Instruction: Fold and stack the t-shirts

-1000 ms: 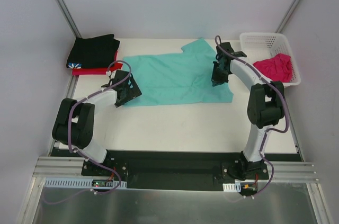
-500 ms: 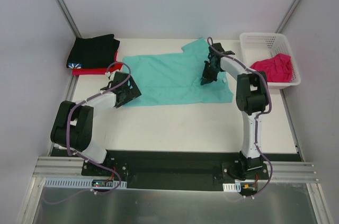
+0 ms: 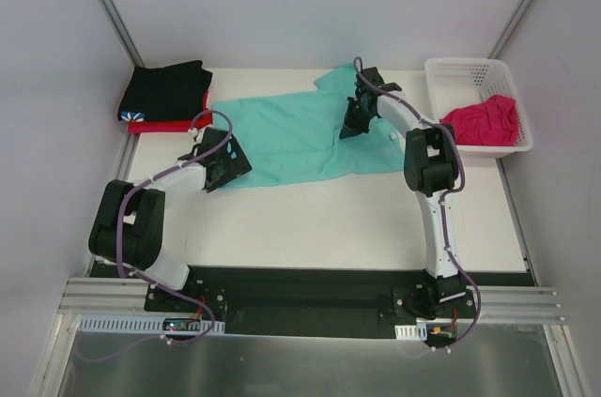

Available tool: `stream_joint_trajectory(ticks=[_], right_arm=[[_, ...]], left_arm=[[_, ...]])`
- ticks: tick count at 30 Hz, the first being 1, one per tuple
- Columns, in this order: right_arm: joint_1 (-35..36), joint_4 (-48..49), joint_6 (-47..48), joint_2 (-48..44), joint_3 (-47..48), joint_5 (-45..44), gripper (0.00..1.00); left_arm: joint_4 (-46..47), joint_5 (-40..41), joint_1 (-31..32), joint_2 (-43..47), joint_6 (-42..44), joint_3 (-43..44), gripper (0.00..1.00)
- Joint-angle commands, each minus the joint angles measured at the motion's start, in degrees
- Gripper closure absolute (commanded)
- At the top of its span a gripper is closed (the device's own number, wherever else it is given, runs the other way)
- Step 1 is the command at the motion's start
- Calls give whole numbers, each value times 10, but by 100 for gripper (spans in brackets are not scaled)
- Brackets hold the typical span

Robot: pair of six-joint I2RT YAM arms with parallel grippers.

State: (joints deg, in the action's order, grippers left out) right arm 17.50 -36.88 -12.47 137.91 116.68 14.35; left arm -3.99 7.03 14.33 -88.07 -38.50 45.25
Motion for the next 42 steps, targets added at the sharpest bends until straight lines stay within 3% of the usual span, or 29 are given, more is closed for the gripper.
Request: stream_joint_trajectory(ticks=[1,5,13,24,27,31,35,38,41,42], right_arm=[[-2,-13,9,-1,20,-2,99],[-5,-35,25,9,30,-19,99],[-33,-35,57,-61,-88,-77,99],[-54,-64,63,-111,-107,-91,98],[-48,-73,64,-139,-108,-93,96],[-47,-93,67,-179,-107,-96,81],[-47,-110,66,-220,-109,-114,78],[-47,-115,65,-248,-127,-120,77],[-48,-108,61,-273,-162,-123,79],[-48,-108,62,-279,-168,-125,80]], left_arm=[[-48,-25,6,8,-14,-8,5],[-52,-25,7,11,-12,-6,5],[-60,-18,7,33,-3,-5,5],[-77,-11,7,69,5,-16,5],[-82,-12,9,83,6,-10,5],[-90,-13,25,112,3,7,6],[-83,-21,56,104,-4,47,10],[-49,-46,75,60,-10,71,20],[-30,-69,91,-1,-22,100,39],[-20,-85,94,-16,-28,107,64]])
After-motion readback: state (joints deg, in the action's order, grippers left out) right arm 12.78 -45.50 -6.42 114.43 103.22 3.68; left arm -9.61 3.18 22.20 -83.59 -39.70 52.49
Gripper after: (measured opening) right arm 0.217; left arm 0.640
